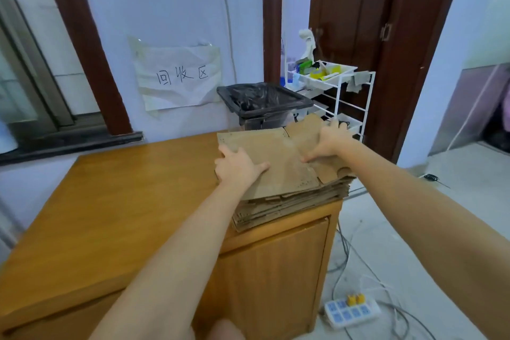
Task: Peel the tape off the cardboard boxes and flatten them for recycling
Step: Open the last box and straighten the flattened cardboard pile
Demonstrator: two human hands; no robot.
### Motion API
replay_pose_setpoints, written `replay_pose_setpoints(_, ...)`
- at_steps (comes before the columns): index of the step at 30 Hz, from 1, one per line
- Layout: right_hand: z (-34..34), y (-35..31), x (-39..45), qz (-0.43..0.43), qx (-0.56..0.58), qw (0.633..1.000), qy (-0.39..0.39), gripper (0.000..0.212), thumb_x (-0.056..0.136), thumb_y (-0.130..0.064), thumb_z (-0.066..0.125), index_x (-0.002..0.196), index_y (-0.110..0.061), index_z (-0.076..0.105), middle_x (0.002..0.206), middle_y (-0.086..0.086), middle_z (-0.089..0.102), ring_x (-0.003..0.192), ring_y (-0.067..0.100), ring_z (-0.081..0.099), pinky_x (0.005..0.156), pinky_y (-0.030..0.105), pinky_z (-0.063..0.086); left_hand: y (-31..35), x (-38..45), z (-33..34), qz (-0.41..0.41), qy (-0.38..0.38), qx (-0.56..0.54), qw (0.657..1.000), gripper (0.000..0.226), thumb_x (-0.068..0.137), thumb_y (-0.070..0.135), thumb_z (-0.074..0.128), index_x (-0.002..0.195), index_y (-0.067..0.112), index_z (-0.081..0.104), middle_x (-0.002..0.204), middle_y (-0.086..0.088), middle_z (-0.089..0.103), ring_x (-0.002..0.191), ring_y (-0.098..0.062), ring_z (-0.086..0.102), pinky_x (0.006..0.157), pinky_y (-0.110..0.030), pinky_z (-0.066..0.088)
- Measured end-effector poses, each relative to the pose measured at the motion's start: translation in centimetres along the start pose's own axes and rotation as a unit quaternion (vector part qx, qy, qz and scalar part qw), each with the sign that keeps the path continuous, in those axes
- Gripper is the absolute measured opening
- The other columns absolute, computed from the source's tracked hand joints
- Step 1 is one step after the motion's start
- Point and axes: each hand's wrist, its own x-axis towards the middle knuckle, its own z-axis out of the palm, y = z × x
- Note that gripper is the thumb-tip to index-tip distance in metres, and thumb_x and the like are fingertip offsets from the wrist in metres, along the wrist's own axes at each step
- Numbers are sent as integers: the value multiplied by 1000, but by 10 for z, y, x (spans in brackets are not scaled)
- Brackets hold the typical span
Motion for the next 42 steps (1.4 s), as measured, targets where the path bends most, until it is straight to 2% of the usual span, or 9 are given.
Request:
replay_pose_setpoints(4, 34, 11, 11, 1, 70, 997, -45, 116, 56, -77, 71, 144, -11, 33, 147, 22, 27, 137, 38, 21, 109, 46, 28, -5, 8, 22, 10, 9, 42, 999, 80, 82, 71, 51, 136, 12, 42, 147, -16, 18, 118, -38, 41, 89, -37, 42)
replay_pose_setpoints(8, 64, 18, 19, -13, 116, 991, -59, 109, 63, -77, 65, 144, -12, 33, 146, 19, 30, 136, 36, 26, 108, 45, 30, -20, 14, 47, -20, -7, 89, 996, 86, 82, 78, 37, 136, 11, 45, 139, -15, 29, 119, -34, 38, 93, -41, 37)
replay_pose_setpoints(13, 70, 22, 29, -18, 207, 974, -88, 112, 63, -66, 74, 148, -12, 24, 150, 13, 33, 135, 31, 35, 109, 43, 34, -30, 21, 62, -110, -90, -43, 989, 100, 74, 87, 32, 150, 23, 14, 139, -20, 32, 122, -39, 41, 98, -45, 39)
replay_pose_setpoints(16, 72, 25, 34, -13, 225, 969, -106, 125, 53, -73, 74, 148, -14, 20, 150, 10, 35, 133, 30, 40, 109, 45, 36, -27, 20, 64, -107, -77, -50, 990, 100, 77, 84, 34, 150, 21, 13, 136, -22, 36, 121, -38, 42, 93, -41, 38)
replay_pose_setpoints(23, 74, 26, 33, 5, 221, 966, -134, 113, 68, -70, 66, 153, -23, 8, 156, 8, 25, 137, 32, 34, 111, 45, 31, -26, 22, 61, -148, -107, -107, 977, 102, 76, 82, 42, 152, 28, 0, 139, -19, 40, 119, -36, 46, 76, -38, 41)
replay_pose_setpoints(26, 80, 29, 28, 8, 242, 963, -120, 108, 73, -65, 65, 153, -21, 9, 156, 9, 25, 137, 32, 34, 111, 44, 31, -32, 22, 59, -154, -115, -171, 966, 109, 74, 80, 50, 152, 30, -8, 142, -17, 39, 120, -37, 48, 81, -40, 43)
replay_pose_setpoints(28, 82, 28, 22, 12, 250, 962, -111, 107, 73, -64, 66, 153, -20, 10, 156, 9, 24, 138, 31, 33, 111, 43, 30, -37, 21, 59, -141, -112, -198, 963, 111, 72, 79, 53, 152, 31, -6, 142, -13, 43, 122, -37, 47, 91, -43, 45)
replay_pose_setpoints(33, 79, 17, 11, 16, 258, 962, -87, 112, 70, -65, 69, 153, -18, 12, 157, 8, 22, 140, 31, 31, 111, 43, 30, -51, 10, 58, -129, -84, -205, 967, 107, 71, 82, 50, 152, 32, 1, 138, -13, 48, 120, -34, 49, 82, -37, 44)
replay_pose_setpoints(42, 62, -30, -15, 4, 248, 963, -102, 119, 64, -71, 69, 153, -19, 10, 157, 9, 21, 140, 32, 28, 113, 47, 28, -99, -6, 28, -132, -32, -249, 959, 104, 67, 80, 58, 150, 31, 18, 139, -6, 50, 124, -32, 49, 88, -38, 43)
